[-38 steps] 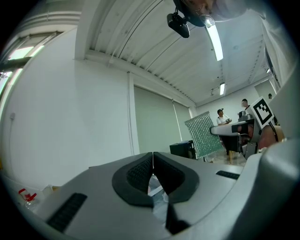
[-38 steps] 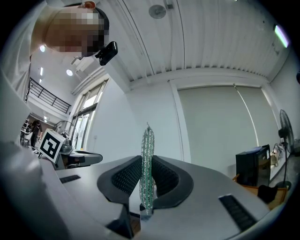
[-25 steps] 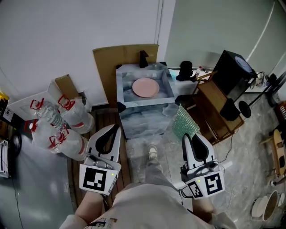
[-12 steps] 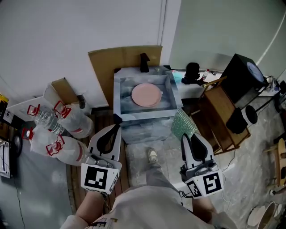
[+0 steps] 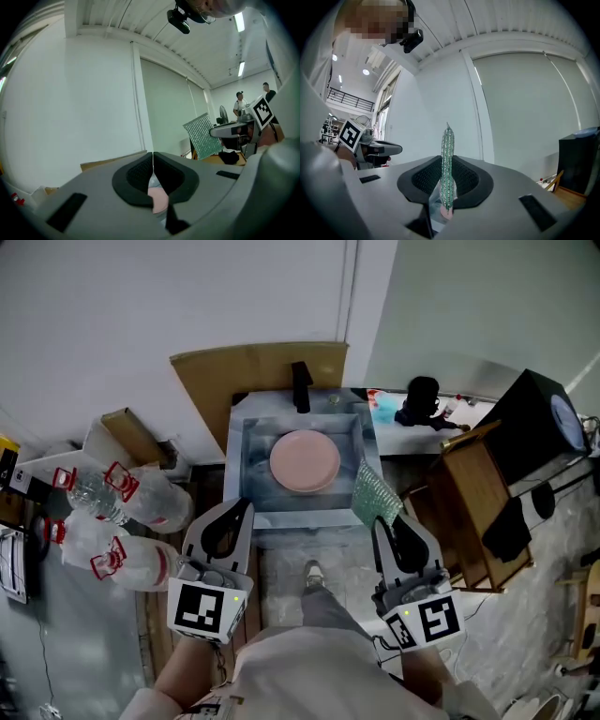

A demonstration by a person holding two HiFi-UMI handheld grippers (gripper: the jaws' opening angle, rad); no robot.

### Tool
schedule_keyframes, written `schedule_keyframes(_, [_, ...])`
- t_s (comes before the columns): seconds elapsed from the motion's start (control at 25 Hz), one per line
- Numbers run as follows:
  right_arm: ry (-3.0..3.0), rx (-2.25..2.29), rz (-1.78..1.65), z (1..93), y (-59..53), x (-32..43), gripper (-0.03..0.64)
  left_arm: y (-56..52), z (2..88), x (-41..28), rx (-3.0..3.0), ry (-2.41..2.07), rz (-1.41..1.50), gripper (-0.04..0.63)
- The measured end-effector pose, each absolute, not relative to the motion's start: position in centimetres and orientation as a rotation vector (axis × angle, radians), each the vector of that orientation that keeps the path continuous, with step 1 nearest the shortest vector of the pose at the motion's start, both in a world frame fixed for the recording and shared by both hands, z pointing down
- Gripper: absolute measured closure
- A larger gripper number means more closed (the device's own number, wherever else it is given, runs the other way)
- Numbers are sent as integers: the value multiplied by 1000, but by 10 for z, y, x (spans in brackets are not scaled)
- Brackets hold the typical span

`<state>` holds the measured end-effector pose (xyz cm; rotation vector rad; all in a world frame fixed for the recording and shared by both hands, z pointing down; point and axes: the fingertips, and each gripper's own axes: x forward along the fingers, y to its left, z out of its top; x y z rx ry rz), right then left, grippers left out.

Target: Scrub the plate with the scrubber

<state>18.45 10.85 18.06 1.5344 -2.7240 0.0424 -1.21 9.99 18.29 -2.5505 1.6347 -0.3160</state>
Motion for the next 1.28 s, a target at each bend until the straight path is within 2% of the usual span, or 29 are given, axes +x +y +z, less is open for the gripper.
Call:
schedule_keyframes(0.4, [-2747,1353,37,195,-1,193,523,20,197,-9,-2497,1763,-398,574])
schedule_keyframes(1.08, [-2558,1369,182,253,-57,180,523,-41,254,-26,-2685,1761,-548,573])
schedule_keyframes(1.28, [-2509,1373,343,287,-77,164,523,-69,295,-36,-2820,1790,-573,572])
